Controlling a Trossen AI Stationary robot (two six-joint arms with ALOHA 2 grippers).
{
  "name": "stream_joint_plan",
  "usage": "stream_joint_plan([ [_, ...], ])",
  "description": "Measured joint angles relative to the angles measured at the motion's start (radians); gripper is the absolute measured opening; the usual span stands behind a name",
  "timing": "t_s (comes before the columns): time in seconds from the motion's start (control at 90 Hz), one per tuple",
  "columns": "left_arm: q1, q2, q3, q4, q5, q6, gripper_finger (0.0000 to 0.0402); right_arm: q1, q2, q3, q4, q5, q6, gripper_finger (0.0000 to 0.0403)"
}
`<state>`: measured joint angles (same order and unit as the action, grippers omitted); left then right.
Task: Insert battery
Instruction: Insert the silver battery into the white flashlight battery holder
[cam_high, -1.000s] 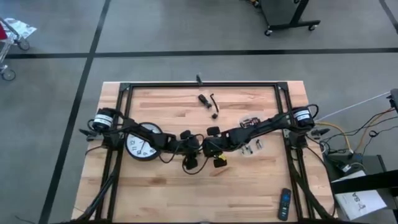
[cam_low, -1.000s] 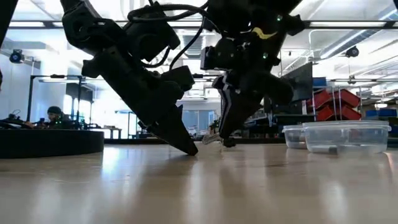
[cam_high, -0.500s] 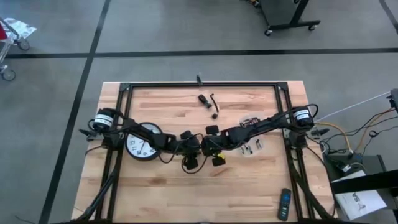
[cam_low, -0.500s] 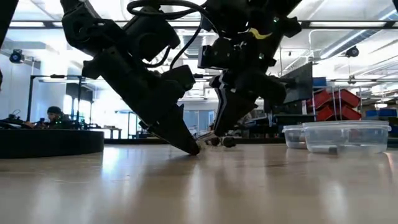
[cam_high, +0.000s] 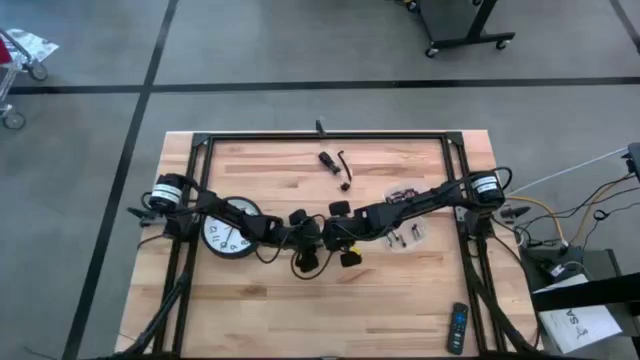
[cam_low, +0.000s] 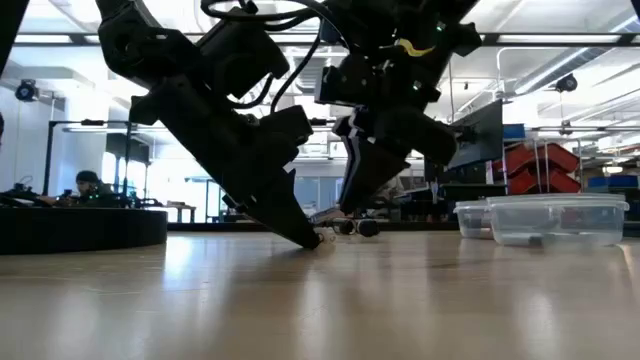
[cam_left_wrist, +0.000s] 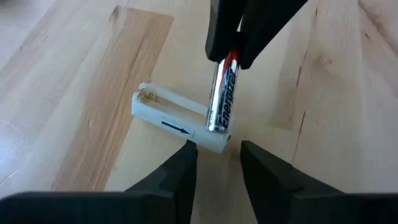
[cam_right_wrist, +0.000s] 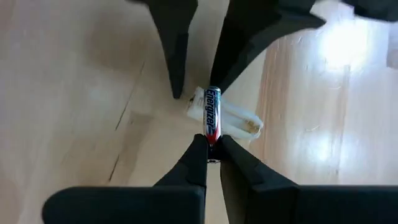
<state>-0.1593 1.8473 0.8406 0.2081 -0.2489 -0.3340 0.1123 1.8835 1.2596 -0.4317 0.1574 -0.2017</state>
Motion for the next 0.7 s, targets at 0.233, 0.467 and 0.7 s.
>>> stream_joint_plan([
  [0.233, 0.000, -0.002, 0.001, -0.018, -0.005, -0.017, 0.0154, 0.000, -0.002, 0.051, -0.146, 0.076, -0.001, 0.0003],
  [0.467, -0.020, -0.002, -0.001, -0.024, -0.018, -0.072, 0.0184, 0.000, -0.003, 0.048, -0.236, 0.078, 0.053, 0.0003],
  [0.7, -0.053, -0.001, -0.006, -0.016, -0.133, -0.073, 0.0190, 0.001, 0.049, 0.043, -0.198, 0.065, 0.070, 0.0003],
])
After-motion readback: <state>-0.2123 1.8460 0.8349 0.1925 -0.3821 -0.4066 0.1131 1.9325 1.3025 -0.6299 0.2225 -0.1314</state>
